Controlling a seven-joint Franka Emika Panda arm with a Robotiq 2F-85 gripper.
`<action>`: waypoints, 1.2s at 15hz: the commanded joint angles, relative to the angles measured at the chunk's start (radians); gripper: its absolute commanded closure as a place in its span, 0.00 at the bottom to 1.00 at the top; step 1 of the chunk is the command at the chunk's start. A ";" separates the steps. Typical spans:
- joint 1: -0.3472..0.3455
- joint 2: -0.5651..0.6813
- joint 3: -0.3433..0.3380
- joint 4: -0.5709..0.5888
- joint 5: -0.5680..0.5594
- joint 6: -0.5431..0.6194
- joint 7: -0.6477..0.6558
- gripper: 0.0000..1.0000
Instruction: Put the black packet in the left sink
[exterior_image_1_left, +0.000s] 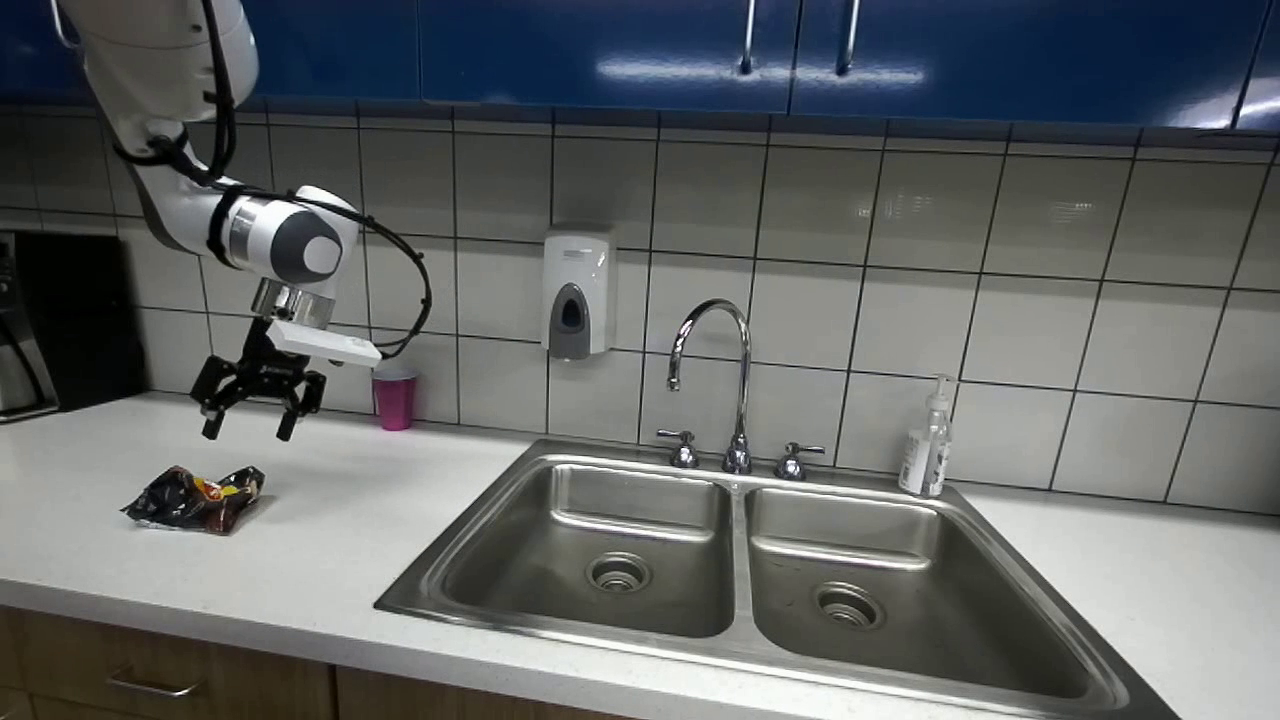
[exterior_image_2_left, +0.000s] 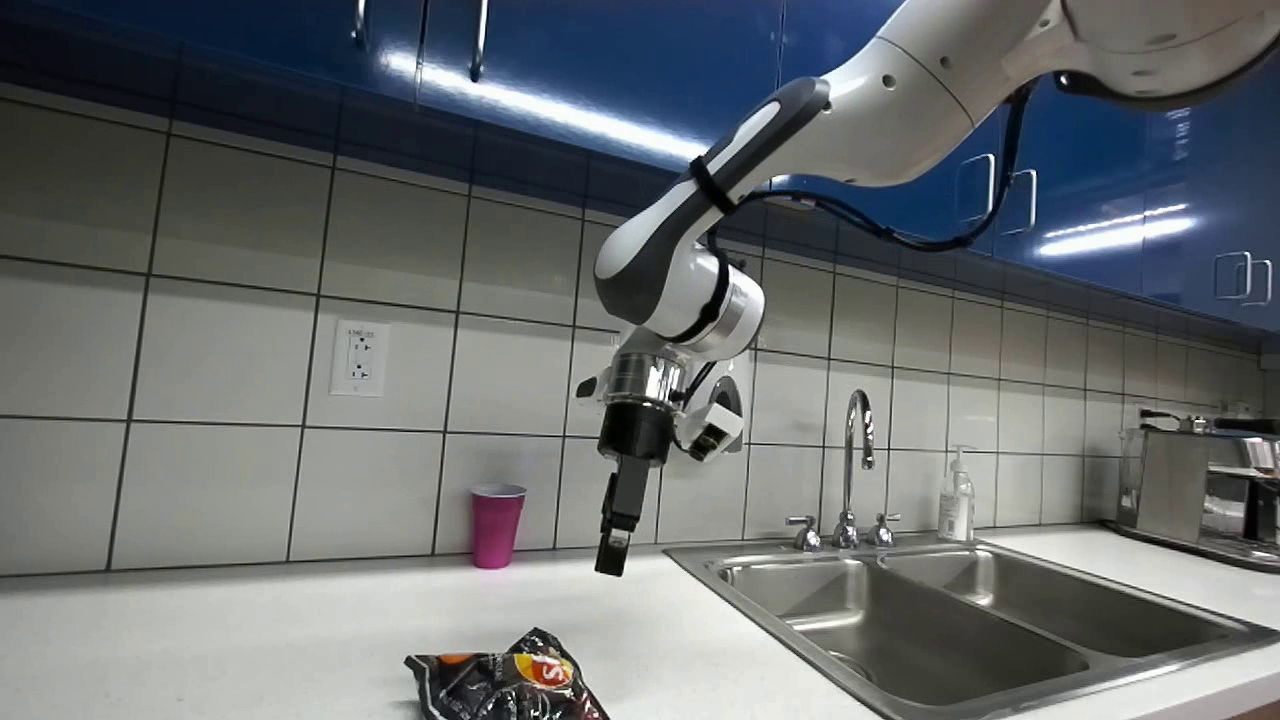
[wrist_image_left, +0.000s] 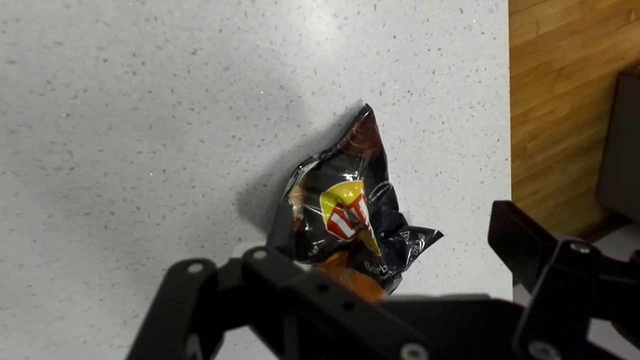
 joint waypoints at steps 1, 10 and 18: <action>0.011 0.067 0.023 0.072 -0.054 -0.028 -0.041 0.00; 0.086 0.155 0.042 0.108 -0.193 0.060 -0.010 0.00; 0.114 0.203 0.068 0.106 -0.202 0.142 -0.003 0.00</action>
